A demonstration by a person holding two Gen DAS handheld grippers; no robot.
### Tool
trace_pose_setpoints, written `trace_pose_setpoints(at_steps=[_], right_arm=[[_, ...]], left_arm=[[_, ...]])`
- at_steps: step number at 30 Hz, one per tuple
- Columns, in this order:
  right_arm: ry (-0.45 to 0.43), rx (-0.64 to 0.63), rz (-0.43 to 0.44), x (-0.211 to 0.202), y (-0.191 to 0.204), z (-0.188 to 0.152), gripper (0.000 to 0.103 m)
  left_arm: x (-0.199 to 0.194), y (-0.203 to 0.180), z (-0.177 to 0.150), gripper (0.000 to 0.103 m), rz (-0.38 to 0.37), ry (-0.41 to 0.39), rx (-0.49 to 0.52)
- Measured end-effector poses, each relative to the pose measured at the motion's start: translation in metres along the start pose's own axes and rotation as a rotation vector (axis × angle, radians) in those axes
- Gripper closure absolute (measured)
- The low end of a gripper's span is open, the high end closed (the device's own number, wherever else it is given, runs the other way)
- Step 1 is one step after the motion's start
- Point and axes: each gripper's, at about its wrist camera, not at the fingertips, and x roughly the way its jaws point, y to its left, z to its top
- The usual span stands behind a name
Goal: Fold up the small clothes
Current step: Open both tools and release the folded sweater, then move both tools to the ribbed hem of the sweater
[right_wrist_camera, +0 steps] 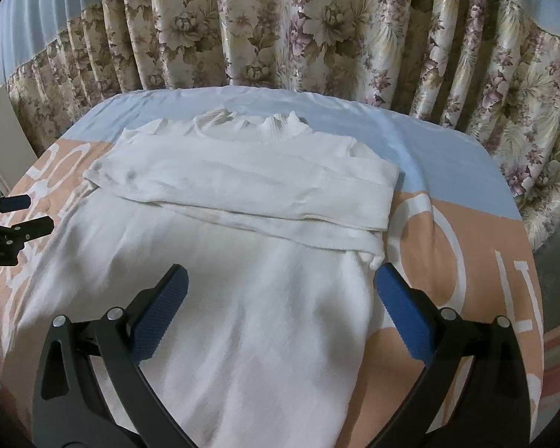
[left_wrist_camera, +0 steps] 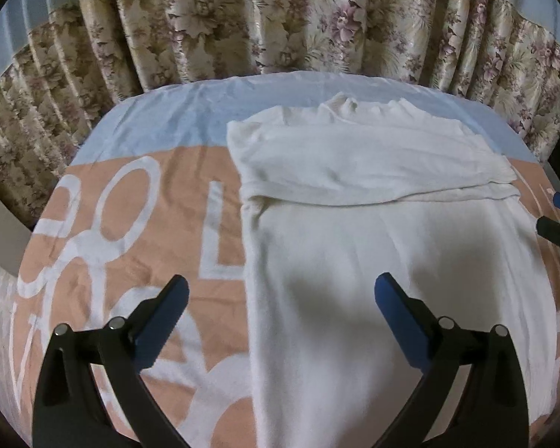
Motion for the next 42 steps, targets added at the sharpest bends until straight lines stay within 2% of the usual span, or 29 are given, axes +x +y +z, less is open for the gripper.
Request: trace_pose_setpoints(at_steps=[4, 13, 16, 19, 25, 28, 30, 33, 36, 39, 42], right_arm=[[-0.010, 0.027, -0.010, -0.015, 0.001, -0.007, 0.003], [-0.002, 0.024, -0.049, -0.054, 0.017, -0.052, 0.003], [0.002, 0.032, -0.048, -0.064, 0.023, -0.067, 0.003], [-0.004, 0.039, -0.032, -0.078, 0.030, -0.083, 0.003], [-0.031, 0.001, -0.067, -0.099, 0.043, -0.104, 0.003], [-0.032, -0.027, -0.114, -0.104, 0.049, -0.110, 0.003], [-0.037, -0.030, -0.148, -0.107, 0.051, -0.112, 0.003], [-0.045, 0.007, -0.129, -0.114, 0.049, -0.115, 0.003], [0.007, 0.043, -0.069, -0.112, 0.045, -0.121, 0.003], [0.024, 0.060, -0.078, -0.114, 0.042, -0.132, 0.003], [0.060, 0.088, -0.104, -0.111, 0.033, -0.142, 0.003]], left_arm=[[-0.015, 0.003, -0.011, 0.003, 0.031, -0.013, -0.001], [-0.048, 0.001, -0.045, 0.003, 0.020, -0.023, -0.007], [-0.059, -0.002, -0.056, 0.003, 0.004, -0.036, -0.022], [-0.061, -0.006, -0.064, 0.003, -0.030, -0.010, -0.016], [-0.070, -0.014, -0.087, 0.003, -0.091, 0.016, -0.021], [-0.073, -0.017, -0.097, 0.003, -0.077, 0.050, -0.015], [-0.077, -0.018, -0.103, 0.003, -0.058, 0.037, -0.012], [-0.082, -0.018, -0.111, 0.003, -0.029, 0.022, -0.006], [-0.081, -0.013, -0.119, 0.003, -0.059, 0.037, -0.019], [-0.084, -0.010, -0.129, 0.003, -0.073, 0.047, -0.017], [-0.083, -0.006, -0.138, 0.003, -0.040, 0.066, -0.011]])
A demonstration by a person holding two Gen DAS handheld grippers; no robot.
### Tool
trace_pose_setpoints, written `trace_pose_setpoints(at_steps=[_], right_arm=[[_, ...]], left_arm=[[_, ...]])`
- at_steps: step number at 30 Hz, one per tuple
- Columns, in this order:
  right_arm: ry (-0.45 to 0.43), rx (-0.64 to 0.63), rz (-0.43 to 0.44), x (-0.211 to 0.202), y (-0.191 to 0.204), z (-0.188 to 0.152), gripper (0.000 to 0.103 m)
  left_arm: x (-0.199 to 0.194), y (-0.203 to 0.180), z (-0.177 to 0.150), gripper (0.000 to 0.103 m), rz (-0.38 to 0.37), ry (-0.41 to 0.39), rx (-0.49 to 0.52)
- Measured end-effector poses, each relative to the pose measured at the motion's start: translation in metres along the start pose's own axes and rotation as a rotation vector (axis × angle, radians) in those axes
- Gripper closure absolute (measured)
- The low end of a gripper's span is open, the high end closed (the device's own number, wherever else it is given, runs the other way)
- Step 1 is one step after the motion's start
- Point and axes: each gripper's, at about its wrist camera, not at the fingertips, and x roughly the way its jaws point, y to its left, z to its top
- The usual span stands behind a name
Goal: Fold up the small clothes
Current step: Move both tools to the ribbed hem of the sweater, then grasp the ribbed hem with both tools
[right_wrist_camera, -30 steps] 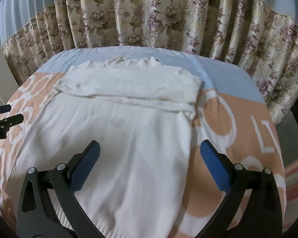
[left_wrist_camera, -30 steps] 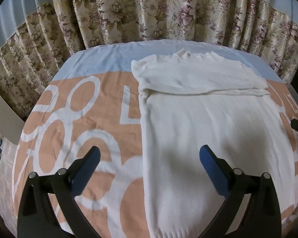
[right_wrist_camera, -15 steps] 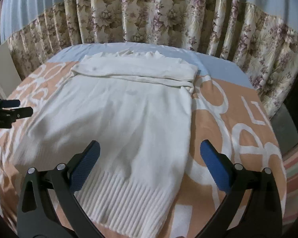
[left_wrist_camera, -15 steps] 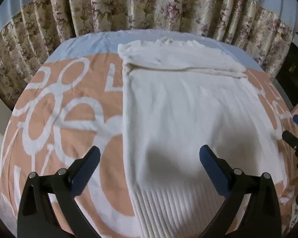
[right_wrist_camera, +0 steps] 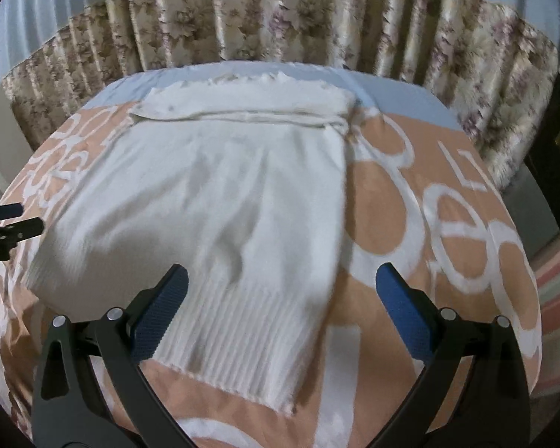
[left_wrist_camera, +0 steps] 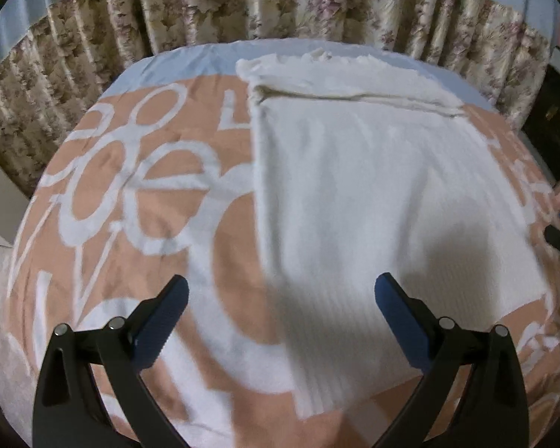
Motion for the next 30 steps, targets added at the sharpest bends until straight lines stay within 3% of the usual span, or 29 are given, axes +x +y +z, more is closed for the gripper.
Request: trace_pose_setpoints(at_steps=[3, 8, 12, 14, 15, 16, 17, 19, 23, 25, 27, 29, 30], right_arm=[[0.057, 0.014, 0.000, 0.008, -0.005, -0.007, 0.009], [0.074, -0.011, -0.013, 0.010, 0.002, -0.013, 0.009], [0.082, -0.035, 0.000, 0.010, 0.007, -0.014, 0.009], [0.093, -0.054, -0.019, 0.011, 0.007, -0.016, 0.009], [0.102, -0.062, -0.031, 0.012, 0.007, -0.017, 0.009], [0.117, -0.064, -0.037, 0.013, 0.005, -0.018, 0.009], [0.126, -0.061, -0.031, 0.015, 0.003, -0.020, 0.010], [0.149, -0.046, -0.011, 0.017, -0.001, -0.023, 0.010], [0.195, -0.037, 0.021, 0.022, 0.000, -0.027, 0.013], [0.224, -0.023, 0.074, 0.025, 0.000, -0.029, 0.025], [0.288, -0.012, 0.134, 0.034, 0.004, -0.032, 0.052], [0.285, -0.014, 0.142, 0.035, 0.007, -0.032, 0.056], [0.286, -0.015, 0.155, 0.035, 0.008, -0.031, 0.067]], left_arm=[[0.010, 0.011, -0.010, 0.003, -0.012, 0.050, -0.026], [0.021, 0.016, -0.020, 0.003, -0.189, 0.125, -0.101], [0.024, -0.003, -0.022, 0.003, -0.223, 0.146, -0.041], [0.024, -0.015, -0.023, 0.005, -0.198, 0.155, 0.012], [0.025, -0.019, -0.023, 0.020, -0.183, 0.156, 0.034], [0.025, -0.022, -0.023, 0.042, -0.154, 0.155, 0.059], [0.026, -0.025, -0.022, 0.050, -0.119, 0.149, 0.078], [0.026, -0.027, -0.019, 0.077, -0.121, 0.146, 0.092], [0.028, -0.027, -0.010, 0.084, -0.095, 0.142, 0.119], [0.029, -0.028, -0.007, 0.086, -0.083, 0.130, 0.135], [0.029, -0.030, -0.006, 0.087, -0.080, 0.125, 0.144], [0.029, -0.031, -0.006, 0.087, -0.077, 0.121, 0.152], [0.030, -0.031, -0.005, 0.087, -0.078, 0.120, 0.156]])
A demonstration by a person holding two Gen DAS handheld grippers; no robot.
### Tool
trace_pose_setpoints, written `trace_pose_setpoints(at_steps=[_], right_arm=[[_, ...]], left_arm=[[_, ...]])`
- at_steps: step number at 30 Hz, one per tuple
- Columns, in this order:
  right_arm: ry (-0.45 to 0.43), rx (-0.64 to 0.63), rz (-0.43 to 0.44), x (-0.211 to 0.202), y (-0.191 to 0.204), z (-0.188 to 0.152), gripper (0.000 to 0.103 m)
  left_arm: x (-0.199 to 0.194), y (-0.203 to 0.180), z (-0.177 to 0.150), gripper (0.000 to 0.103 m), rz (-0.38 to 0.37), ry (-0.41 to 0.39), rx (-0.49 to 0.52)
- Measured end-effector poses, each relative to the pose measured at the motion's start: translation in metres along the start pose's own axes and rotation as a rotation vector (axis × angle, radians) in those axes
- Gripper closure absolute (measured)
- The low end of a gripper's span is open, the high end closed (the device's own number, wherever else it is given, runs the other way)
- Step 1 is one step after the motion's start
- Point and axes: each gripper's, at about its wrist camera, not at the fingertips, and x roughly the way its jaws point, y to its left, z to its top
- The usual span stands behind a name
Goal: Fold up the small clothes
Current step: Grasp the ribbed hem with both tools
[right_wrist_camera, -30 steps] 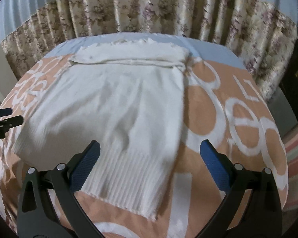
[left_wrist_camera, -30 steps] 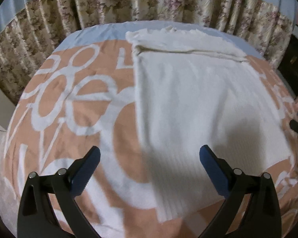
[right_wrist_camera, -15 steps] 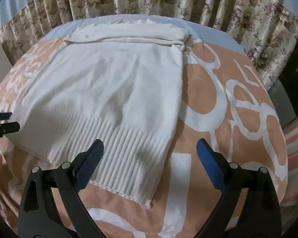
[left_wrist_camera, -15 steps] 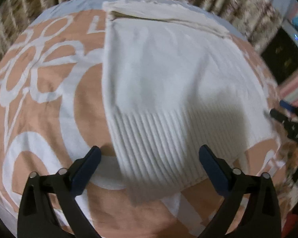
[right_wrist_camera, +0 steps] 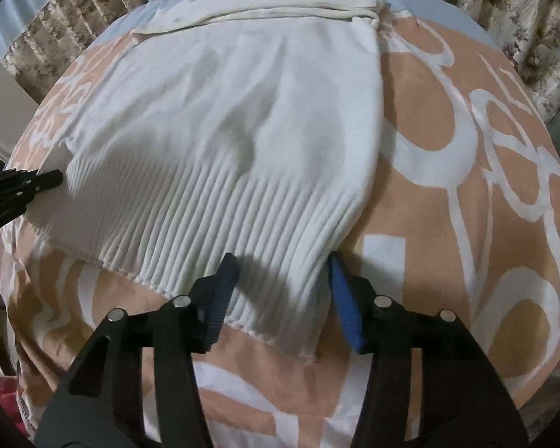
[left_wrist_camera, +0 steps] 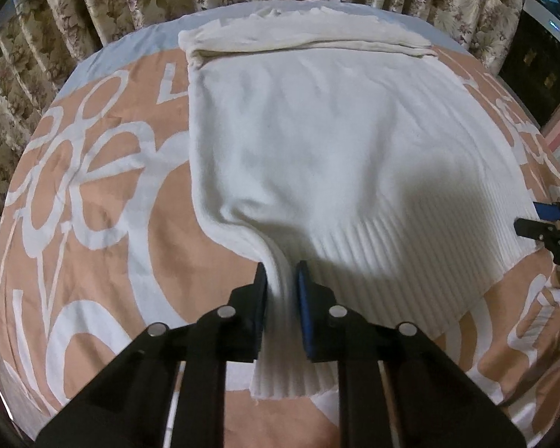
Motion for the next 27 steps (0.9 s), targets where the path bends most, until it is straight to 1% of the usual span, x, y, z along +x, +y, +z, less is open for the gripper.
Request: trace_pose_setpoints(at_steps=[2, 7, 9, 11, 15, 20, 26, 27], right_arm=[[0.004, 0.009, 0.065, -0.001, -0.002, 0.004, 0.091], [0.001, -0.044, 0.057, -0.002, 0.002, 0.010, 0.092], [-0.022, -0.051, 0.066, -0.005, 0.003, 0.013, 0.092], [-0.065, -0.078, 0.067, -0.011, 0.005, 0.018, 0.092], [-0.127, -0.106, 0.058, -0.018, 0.007, 0.033, 0.092], [-0.203, -0.113, 0.041, -0.019, 0.004, 0.065, 0.092], [-0.290, -0.132, -0.017, -0.019, -0.007, 0.114, 0.092], [-0.301, -0.141, -0.028, -0.017, -0.009, 0.123, 0.092]], left_arm=[[0.000, 0.001, 0.001, 0.087, -0.003, -0.004, 0.003], [0.000, 0.002, 0.003, 0.088, -0.006, -0.018, 0.003], [-0.001, 0.000, 0.004, 0.089, 0.001, -0.034, 0.009], [-0.003, 0.001, 0.006, 0.089, 0.009, -0.052, 0.025], [-0.009, -0.002, 0.017, 0.089, 0.052, -0.130, 0.070], [-0.012, 0.003, 0.042, 0.089, 0.081, -0.197, 0.073], [-0.013, 0.021, 0.085, 0.089, 0.122, -0.250, 0.064], [-0.011, 0.024, 0.095, 0.089, 0.128, -0.255, 0.075]])
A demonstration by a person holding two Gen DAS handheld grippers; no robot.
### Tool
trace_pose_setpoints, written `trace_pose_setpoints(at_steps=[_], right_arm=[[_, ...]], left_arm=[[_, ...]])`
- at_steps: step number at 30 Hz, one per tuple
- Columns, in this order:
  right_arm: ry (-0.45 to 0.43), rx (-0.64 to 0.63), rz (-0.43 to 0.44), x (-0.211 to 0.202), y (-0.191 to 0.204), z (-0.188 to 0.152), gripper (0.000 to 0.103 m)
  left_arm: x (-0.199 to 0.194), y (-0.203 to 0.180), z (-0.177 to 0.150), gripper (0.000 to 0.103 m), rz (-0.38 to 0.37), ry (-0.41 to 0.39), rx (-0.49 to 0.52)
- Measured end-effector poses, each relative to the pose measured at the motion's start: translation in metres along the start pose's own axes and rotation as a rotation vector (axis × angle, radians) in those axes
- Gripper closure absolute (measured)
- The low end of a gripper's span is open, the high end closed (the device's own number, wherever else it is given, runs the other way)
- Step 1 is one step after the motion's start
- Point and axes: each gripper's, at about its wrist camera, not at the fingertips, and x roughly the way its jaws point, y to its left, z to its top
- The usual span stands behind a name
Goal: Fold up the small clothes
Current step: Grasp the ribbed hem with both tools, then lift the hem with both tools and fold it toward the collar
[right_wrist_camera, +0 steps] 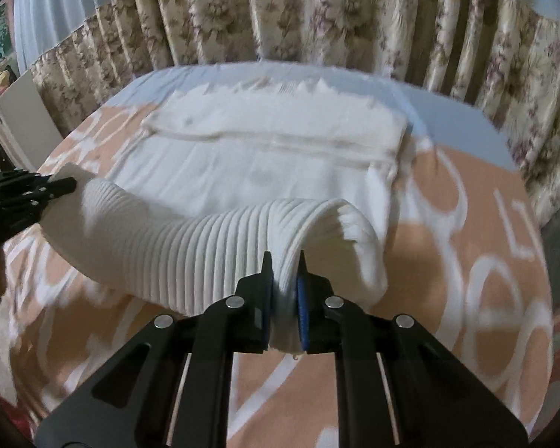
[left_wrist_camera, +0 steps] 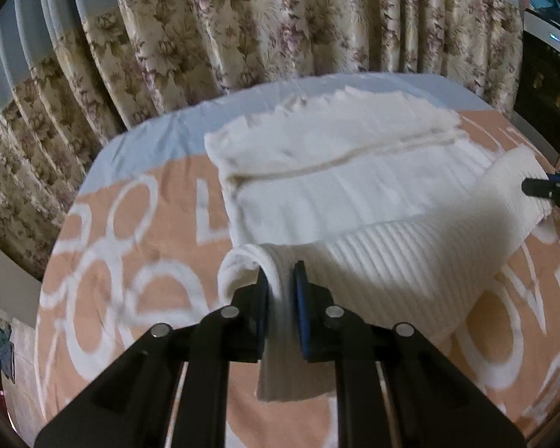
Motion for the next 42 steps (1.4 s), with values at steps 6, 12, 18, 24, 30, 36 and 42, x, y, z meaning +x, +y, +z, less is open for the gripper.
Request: trace_pose_setpoints(at_steps=[6, 12, 18, 24, 30, 36, 42], right_arm=[[-0.019, -0.061, -0.030, 0.033, -0.017, 0.046, 0.092], [-0.075, -0.070, -0.053, 0.065, -0.041, 0.099, 0.092], [-0.072, -0.074, -0.073, 0.106, -0.065, 0.141, 0.092], [0.016, -0.051, -0.071, 0.160, -0.081, 0.152, 0.091], [0.066, -0.056, -0.071, 0.180, -0.086, 0.145, 0.090], [0.090, -0.050, -0.074, 0.182, -0.087, 0.148, 0.084], [0.103, -0.026, -0.058, 0.183, -0.093, 0.149, 0.080]], left_arm=[[0.026, 0.007, 0.047, 0.089, 0.051, -0.039, 0.069], [0.063, 0.029, 0.106, 0.089, 0.051, -0.069, 0.058], [0.117, 0.036, 0.145, 0.089, 0.066, -0.056, 0.087], [0.176, 0.041, 0.155, 0.089, 0.054, 0.006, 0.096], [0.201, 0.039, 0.146, 0.086, 0.061, 0.049, 0.128], [0.205, 0.038, 0.149, 0.079, 0.079, 0.072, 0.143], [0.206, 0.040, 0.150, 0.074, 0.085, 0.079, 0.145]])
